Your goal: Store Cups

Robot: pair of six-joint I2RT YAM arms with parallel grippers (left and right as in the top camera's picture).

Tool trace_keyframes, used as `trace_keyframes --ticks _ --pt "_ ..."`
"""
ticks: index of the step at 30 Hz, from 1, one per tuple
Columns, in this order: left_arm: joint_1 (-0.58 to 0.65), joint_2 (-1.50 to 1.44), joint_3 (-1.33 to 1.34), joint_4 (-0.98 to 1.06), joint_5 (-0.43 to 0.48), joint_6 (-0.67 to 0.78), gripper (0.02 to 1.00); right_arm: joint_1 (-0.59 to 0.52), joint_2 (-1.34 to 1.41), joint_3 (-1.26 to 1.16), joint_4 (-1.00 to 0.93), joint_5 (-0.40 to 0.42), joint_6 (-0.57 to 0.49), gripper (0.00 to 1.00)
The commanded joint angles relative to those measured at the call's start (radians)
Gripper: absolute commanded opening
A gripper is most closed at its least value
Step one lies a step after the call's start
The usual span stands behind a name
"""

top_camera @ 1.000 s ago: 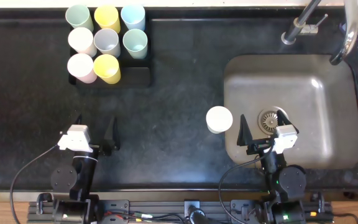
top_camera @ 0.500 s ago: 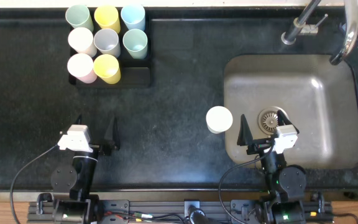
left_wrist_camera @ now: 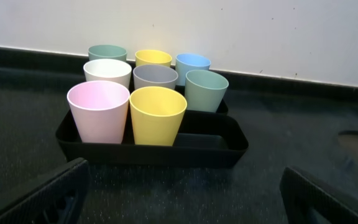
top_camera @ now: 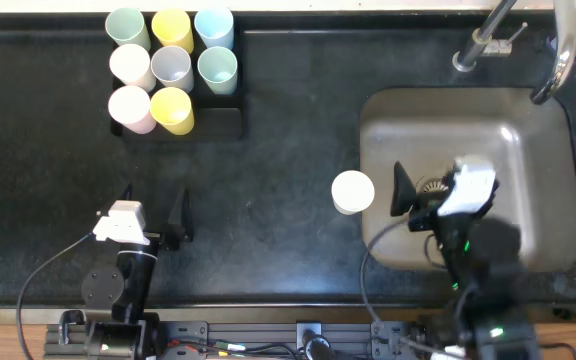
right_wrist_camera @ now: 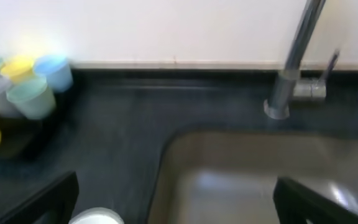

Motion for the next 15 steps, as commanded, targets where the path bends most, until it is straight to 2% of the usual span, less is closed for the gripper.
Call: trace_keyframes --ticks 1,6,10,15 --pt "0.006 -0.011 -0.001 -0.003 0.018 0.019 1.0 0.006 0.227 0.323 -0.294 -0.013 0.001 0.998" --pt "0.006 -0.011 -0.001 -0.003 0.018 0.019 1.0 0.006 0.467 0.614 -0.73 -0.156 0.0 0.998" --pt "0.006 -0.011 -0.001 -0.003 0.018 0.019 1.0 0.006 0.615 0.697 -0.844 -0.241 0.0 0.998" --pt "0.006 -0.011 -0.001 -0.003 0.018 0.019 1.0 0.006 0.768 0.702 -0.923 -0.281 0.0 0.998"
